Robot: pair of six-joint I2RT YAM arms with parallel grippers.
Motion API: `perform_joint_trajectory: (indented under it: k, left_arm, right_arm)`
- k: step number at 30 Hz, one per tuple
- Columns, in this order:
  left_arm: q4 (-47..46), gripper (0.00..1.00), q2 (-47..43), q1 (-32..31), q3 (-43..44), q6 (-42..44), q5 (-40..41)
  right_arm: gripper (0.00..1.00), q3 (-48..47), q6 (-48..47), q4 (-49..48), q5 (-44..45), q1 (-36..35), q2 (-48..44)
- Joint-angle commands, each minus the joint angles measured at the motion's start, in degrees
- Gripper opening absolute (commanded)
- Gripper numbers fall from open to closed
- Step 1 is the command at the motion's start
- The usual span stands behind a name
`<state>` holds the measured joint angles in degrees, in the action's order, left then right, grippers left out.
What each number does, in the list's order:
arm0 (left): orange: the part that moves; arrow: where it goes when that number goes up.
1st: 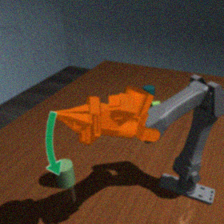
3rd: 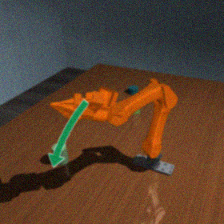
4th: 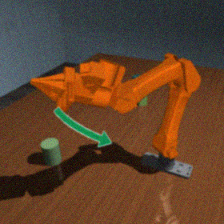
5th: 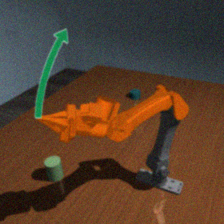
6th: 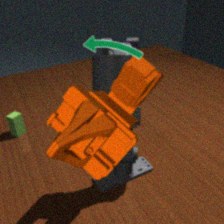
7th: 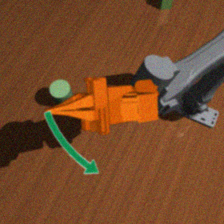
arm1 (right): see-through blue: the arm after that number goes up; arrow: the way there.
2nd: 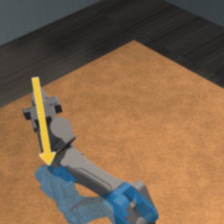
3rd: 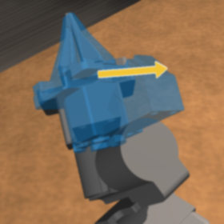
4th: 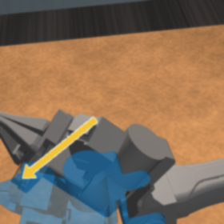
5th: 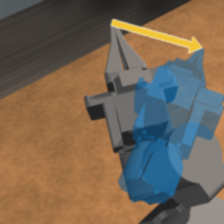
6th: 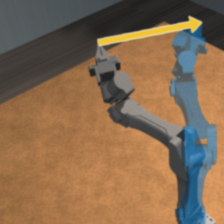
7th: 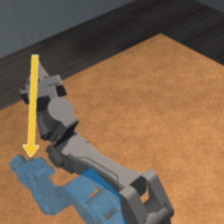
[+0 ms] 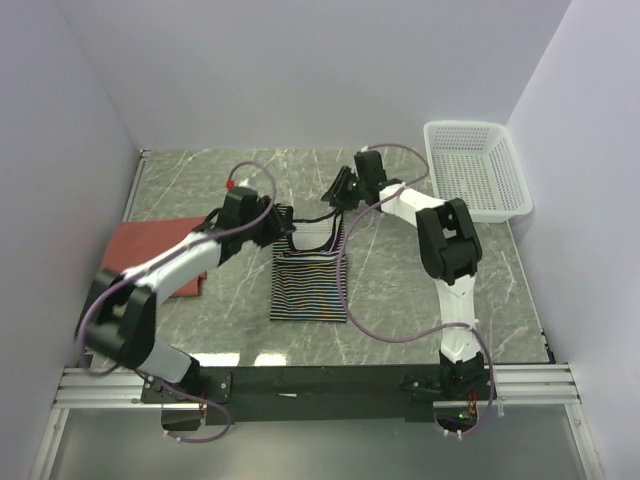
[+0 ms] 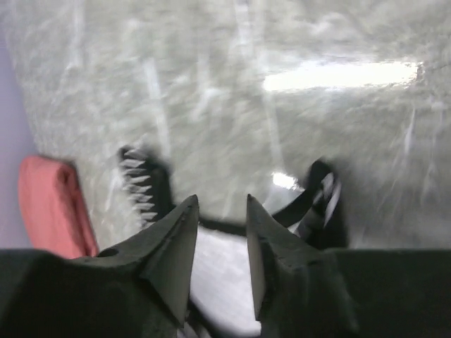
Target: Fold and stack the tank tops
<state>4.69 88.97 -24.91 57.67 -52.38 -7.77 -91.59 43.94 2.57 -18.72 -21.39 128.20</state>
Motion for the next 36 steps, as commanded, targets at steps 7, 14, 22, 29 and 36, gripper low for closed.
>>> perform_joint_trajectory:
  k: [7,14,22,29,36]
  left_arm:
    - [12.97,0.62,-27.76,-1.28,-21.53,-5.44,7.41]
    - [15.79,0.69,-33.95,-6.11,-30.07,-9.93,5.75]
    - [13.6,0.65,-34.92,-11.13,-35.69,-15.9,4.17]
    - [10.43,0.63,-29.91,-11.92,-36.84,-17.14,5.13]
    - [9.38,0.57,-27.45,-12.01,-37.54,-16.97,7.59]
  right_arm:
    - [0.45,11.37,-4.84,11.58,9.4,-0.76,-27.63]
    - [0.45,40.15,-1.5,13.08,12.65,-8.4,-51.08]
    - [0.5,63.96,8.96,9.04,8.18,-18.24,-64.9]
    - [0.51,70.32,14.85,1.67,6.33,-22.55,-63.35]
    - [0.5,73.21,21.17,-4.22,11.15,-24.49,-59.21]
